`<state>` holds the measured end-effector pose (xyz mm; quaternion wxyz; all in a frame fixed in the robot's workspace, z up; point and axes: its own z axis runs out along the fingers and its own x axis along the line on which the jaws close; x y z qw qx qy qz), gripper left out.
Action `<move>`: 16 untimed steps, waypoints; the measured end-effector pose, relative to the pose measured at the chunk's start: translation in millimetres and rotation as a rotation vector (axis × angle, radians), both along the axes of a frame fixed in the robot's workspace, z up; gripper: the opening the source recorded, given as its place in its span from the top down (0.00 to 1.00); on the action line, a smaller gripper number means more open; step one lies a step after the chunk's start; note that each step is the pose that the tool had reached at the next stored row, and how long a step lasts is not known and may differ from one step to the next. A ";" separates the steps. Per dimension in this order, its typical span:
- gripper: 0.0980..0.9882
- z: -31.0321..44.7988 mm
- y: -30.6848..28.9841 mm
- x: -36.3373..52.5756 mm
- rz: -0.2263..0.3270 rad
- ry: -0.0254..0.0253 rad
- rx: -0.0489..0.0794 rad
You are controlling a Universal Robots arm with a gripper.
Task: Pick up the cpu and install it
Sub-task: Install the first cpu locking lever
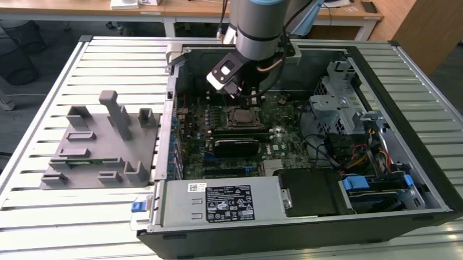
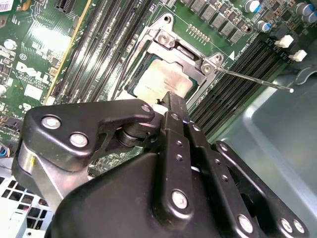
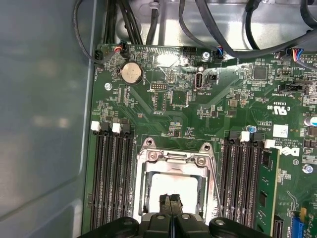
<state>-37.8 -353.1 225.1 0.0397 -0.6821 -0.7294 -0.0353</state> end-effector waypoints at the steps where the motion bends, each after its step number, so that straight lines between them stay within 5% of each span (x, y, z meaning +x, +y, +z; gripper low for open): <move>1: 0.99 0.6 0.0 0.0 0.000 0.0000 0.000; 16: 0.99 14.9 0.0 0.0 0.000 -0.0001 0.000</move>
